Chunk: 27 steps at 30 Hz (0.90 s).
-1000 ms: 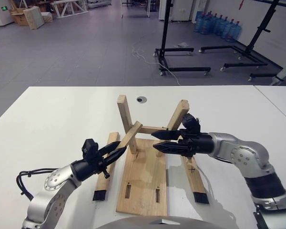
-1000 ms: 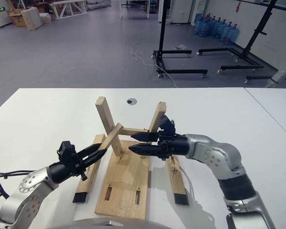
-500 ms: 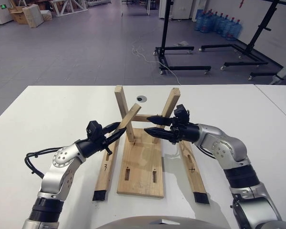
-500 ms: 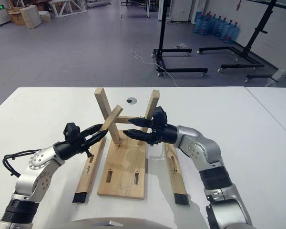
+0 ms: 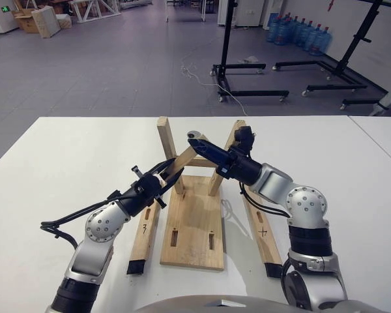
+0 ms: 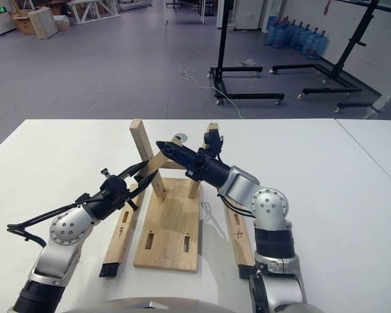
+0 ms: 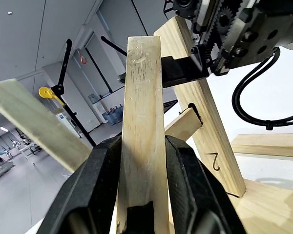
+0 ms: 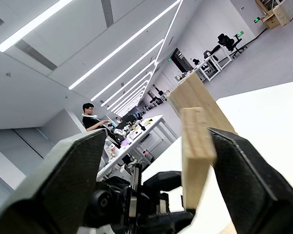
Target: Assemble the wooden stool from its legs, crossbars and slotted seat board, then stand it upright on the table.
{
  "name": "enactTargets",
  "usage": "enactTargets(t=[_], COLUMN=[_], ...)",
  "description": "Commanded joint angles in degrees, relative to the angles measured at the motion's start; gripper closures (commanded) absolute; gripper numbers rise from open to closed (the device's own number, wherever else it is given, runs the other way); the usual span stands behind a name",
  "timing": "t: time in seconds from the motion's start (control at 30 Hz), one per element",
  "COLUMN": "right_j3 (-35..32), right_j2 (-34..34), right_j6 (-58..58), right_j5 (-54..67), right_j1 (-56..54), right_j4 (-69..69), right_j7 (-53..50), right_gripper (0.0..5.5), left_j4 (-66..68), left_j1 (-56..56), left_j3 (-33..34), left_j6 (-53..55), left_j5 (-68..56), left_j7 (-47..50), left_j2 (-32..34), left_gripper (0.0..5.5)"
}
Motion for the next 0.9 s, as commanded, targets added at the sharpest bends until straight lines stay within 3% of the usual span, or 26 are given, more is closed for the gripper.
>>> enactTargets(t=[0.03, 0.5, 0.83, 0.9], right_j3=[-0.3, 3.3, 1.3, 0.1], right_j2=[0.5, 0.4, 0.2, -0.3], right_j6=[0.5, -6.1, -5.6, -5.0], right_j5=[1.1, -10.1, -8.6, -7.0], right_j1=[-1.0, -1.9, -2.6, -2.3], right_j4=[-0.9, -0.3, -1.9, -3.6], right_j7=[-1.4, 0.7, 0.7, -0.1], right_gripper=[2.57, 5.06, 5.11, 5.11], left_j4=[1.2, 0.8, 1.0, 0.6], left_j1=[-1.1, -1.0, 0.3, 0.9], left_j3=[0.3, 0.2, 0.4, 1.1], left_j6=[-0.8, -0.1, 1.4, 2.8], left_j5=[0.2, -1.9, -0.9, -0.8], left_j7=[0.9, 0.9, 3.8, 5.4], left_j2=[0.0, 0.3, -1.2, -2.0], left_gripper=[4.22, 4.22, 4.22, 3.72])
